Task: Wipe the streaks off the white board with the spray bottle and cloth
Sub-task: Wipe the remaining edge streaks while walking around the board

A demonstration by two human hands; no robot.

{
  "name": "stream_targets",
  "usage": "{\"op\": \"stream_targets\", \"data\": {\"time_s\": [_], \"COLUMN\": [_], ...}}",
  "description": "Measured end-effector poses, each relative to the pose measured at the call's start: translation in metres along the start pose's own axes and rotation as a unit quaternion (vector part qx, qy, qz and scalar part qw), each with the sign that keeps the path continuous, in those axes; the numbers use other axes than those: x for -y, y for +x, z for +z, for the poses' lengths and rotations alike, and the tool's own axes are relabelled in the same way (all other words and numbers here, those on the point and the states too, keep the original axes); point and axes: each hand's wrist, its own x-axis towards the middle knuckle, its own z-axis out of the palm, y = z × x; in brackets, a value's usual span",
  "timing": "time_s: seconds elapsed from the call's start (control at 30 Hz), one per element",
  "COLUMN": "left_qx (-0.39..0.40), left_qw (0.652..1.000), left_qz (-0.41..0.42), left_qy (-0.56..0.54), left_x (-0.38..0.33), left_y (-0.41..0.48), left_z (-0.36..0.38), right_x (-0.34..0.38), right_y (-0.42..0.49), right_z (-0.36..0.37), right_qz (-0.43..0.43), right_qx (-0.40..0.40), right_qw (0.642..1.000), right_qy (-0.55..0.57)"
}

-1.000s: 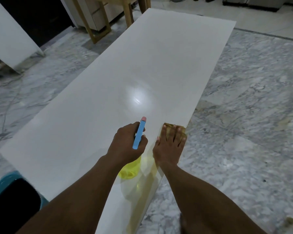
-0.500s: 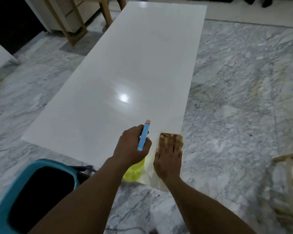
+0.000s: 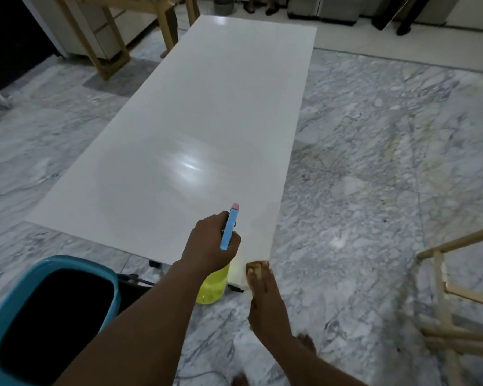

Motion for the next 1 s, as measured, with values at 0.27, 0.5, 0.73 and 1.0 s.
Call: {"op": "stream_targets", "data": {"time_s": [0.27,0.5,0.73,1.0], "left_qx": [0.085,0.139,0.173,0.205], "left_qw": [0.996,0.989,0.979,0.970], "left_qz": [0.005,0.029,0.082,0.071], "left_qy": [0.025,0.052,0.075,0.105], "left_x": [-0.073,-0.159,-0.248,-0.277], "left_y": [0.055,0.161,0.264,0.402], "left_z": [0.018,0.057,0.097,0.114], "right_x": [-0.048,-0.104,-0.169,-0.206], "right_y": [0.086,0.214,0.333,0.470], "right_z": [-0.158,-0.298,-0.391,-0.423], "right_qz": [0.448,0.398,0.373,0.369], "right_qx": [0.000,-0.010,0.046,0.075], "right_qw": [0.795,0.606,0.643,0.655], "right_qy": [0.409,0.689,0.667,0.655]}}
